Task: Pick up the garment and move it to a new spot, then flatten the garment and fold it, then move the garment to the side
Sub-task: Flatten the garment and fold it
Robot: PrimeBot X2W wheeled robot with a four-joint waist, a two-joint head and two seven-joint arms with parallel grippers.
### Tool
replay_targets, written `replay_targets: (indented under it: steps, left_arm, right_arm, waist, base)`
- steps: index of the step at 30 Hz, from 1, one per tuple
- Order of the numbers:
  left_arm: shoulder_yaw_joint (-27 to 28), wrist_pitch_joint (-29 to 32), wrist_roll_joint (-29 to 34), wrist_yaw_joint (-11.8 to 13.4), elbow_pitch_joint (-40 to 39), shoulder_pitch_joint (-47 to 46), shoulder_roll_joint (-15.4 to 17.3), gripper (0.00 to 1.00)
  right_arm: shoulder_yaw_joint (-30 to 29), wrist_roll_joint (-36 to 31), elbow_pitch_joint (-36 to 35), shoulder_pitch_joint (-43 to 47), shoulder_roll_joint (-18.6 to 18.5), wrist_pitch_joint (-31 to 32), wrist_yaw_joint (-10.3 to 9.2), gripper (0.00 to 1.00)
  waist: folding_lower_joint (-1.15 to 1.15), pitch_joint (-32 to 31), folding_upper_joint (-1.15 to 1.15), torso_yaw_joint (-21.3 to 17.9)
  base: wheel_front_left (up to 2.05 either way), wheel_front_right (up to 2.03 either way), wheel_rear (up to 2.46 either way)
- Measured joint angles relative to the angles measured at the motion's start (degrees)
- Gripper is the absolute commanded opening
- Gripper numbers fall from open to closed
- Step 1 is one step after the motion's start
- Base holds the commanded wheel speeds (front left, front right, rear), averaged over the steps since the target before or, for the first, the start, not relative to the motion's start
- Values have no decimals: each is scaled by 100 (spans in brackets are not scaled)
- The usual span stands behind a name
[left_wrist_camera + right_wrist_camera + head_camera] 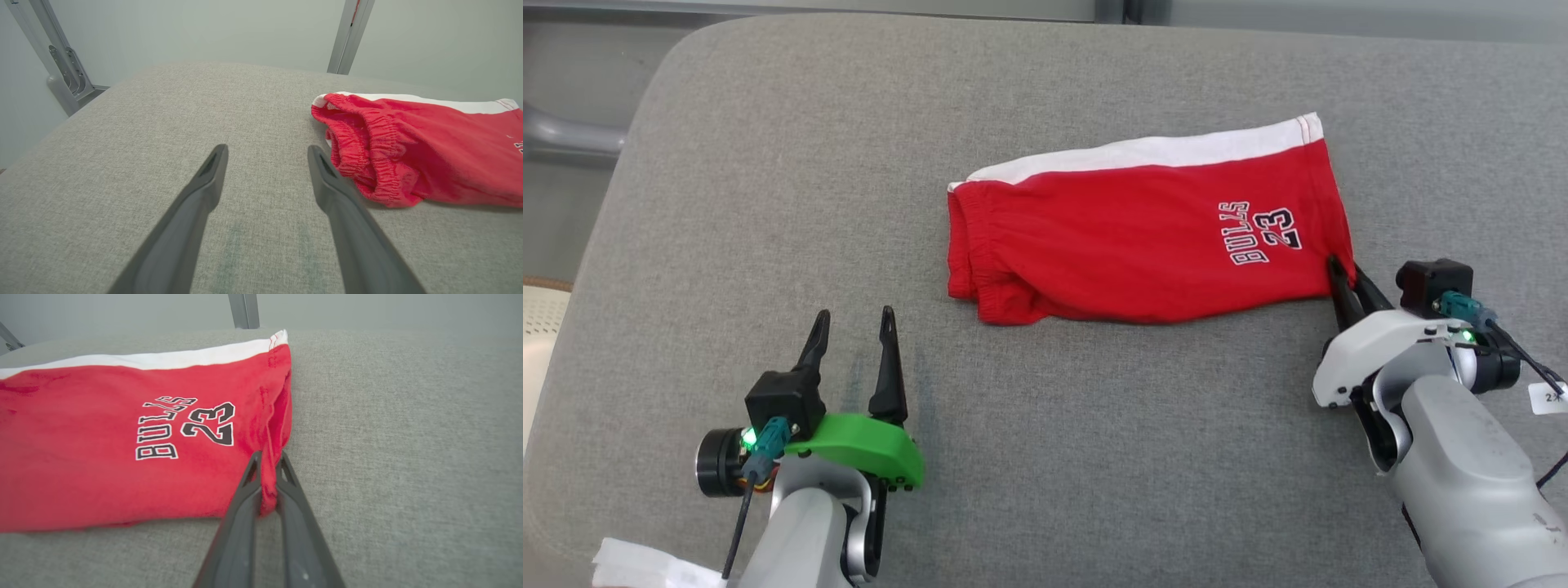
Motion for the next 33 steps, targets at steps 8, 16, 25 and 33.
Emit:
replay_targets:
  steps: [8,16,25,33]
  left_arm:
    - [186,0,38,-44,-21,431,0,100]
    - [113,0,-35,-49,-10,584,0,100]
    - [-124,0,-211,-43,-55,567,1,100]
    - [-350,0,-414,-13,-98,542,1,100]
  right_arm:
    - [-244,92,-481,682,3,0,-1,0]
    - [-358,-154,-973,879,-78,0,-2,0]
    - [689,-325,-1617,331,218,0,-2,0]
    - [1639,-63,-1622,105,595,0,-2,0]
  waist:
    - [0,-367,0,-214]
    - [0,-549,0,-265]
    - [0,-473,0,4]
    - [0,-455,0,353]
  base:
    - [0,0,0]
    - [0,0,0]
    - [0,0,0]
    - [0,0,0]
